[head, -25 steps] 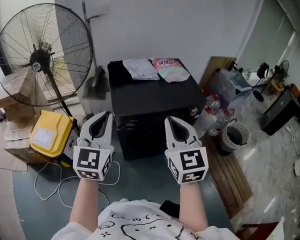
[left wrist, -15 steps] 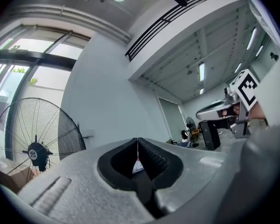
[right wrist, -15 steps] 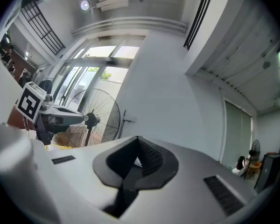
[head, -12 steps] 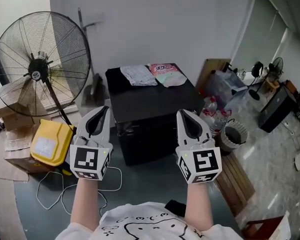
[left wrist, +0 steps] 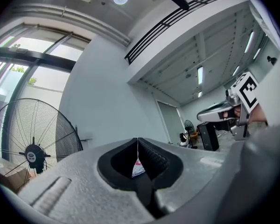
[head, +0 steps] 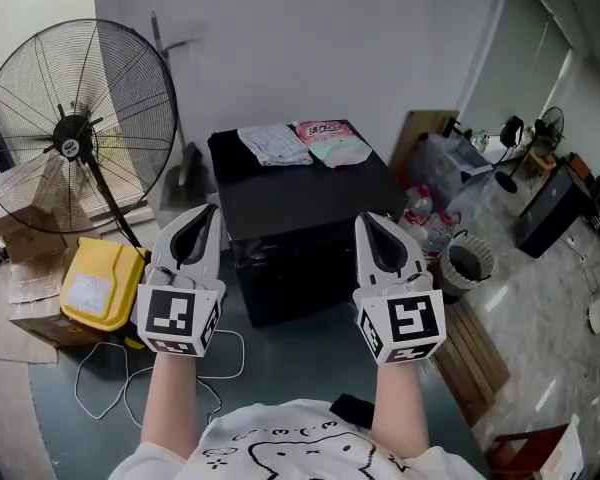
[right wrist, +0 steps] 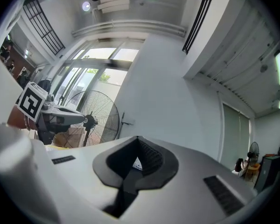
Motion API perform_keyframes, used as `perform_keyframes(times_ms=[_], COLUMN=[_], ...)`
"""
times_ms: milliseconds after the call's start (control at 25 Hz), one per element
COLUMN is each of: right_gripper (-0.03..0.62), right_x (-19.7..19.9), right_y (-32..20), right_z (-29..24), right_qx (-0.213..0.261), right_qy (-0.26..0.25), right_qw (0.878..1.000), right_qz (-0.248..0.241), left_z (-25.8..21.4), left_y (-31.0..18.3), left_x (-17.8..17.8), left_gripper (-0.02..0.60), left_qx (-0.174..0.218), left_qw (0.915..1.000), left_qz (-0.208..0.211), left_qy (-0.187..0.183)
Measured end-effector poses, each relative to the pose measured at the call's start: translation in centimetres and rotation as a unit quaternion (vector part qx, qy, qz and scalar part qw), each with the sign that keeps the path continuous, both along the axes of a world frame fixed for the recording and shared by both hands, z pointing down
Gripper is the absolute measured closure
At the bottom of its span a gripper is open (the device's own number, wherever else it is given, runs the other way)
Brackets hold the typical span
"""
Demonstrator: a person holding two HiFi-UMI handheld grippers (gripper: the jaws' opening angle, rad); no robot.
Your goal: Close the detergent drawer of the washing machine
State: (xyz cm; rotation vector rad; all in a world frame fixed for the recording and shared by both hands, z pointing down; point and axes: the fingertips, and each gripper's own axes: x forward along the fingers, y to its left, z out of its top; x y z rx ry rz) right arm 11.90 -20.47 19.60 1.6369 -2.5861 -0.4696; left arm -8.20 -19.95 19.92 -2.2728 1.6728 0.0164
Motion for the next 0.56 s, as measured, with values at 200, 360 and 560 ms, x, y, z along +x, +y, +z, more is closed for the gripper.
perform_keyframes(times_ms=[200,360,560], right_gripper=[0.594,0.594,0.594], right_x=[-0.41,-0.54,-0.66], right_y=[0.24,0.03,0.13], right_z=[-0.36,-0.71,-0.81], right_qx=[0.008,0.012,0.013], right_qy=[0.010,0.020,0.024], right_qw=[1.000,1.000,1.000], right_qz=[-0.003,-0.003,-0.003], left_z=[-0.19,-0.22,-0.55], left_y=[0.03,-0.16,-0.04], left_x=[-0.09,0.02,0.18], left_gripper=[0.565,0.565,0.564], left_qx=[0.001,-0.001,0.002], left_qw=[1.0000,1.0000,1.0000], left_qz=[0.001,0.002,0.004], left_qy=[0.001,0.001,0.001])
